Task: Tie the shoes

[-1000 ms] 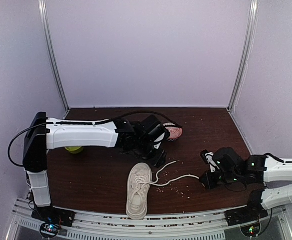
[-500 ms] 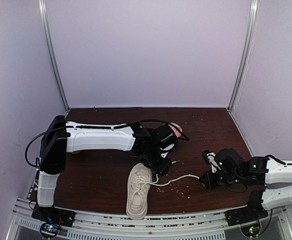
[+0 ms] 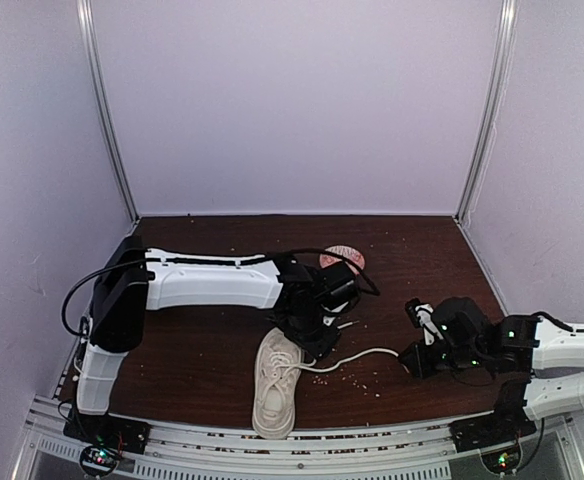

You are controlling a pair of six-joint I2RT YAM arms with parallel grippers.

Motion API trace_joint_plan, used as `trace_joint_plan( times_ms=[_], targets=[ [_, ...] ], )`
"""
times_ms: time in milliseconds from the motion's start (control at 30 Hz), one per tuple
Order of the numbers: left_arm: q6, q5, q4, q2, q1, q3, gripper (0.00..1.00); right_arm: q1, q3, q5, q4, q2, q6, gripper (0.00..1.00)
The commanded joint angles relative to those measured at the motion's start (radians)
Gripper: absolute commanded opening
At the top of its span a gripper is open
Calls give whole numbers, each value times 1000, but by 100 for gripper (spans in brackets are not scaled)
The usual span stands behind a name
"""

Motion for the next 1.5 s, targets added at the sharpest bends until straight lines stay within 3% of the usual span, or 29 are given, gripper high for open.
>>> trace_joint_plan(
  times_ms=[0,300,433,667,867,1100,1333,1467],
  targets=[
    [17,17,5,41,-11,34,51,7,-7,9,19,-6,12,0],
    [34,-7,-25,85,-18,42,45,7,-5,8,19,-14,8,0],
    [41,-7,-37,97,-22,46,35,7,0,11,20,-12,6,0],
    [37,-172,-20,15,-47,47,0,7,2,13,23,-10,7,0],
    [32,-263,77,-143,-42,7,0,7,20,9,10,-9,-1,0],
    [45,-32,289,-369,31,-222,0,9,109,42,-12,8,-57,0],
    [44,245,485,-556,86,-504,0,11,296,73,12,117,-111,0],
    [7,323,602,-603,119,-637,0,33,438,47,19,194,-159,0]
  ],
)
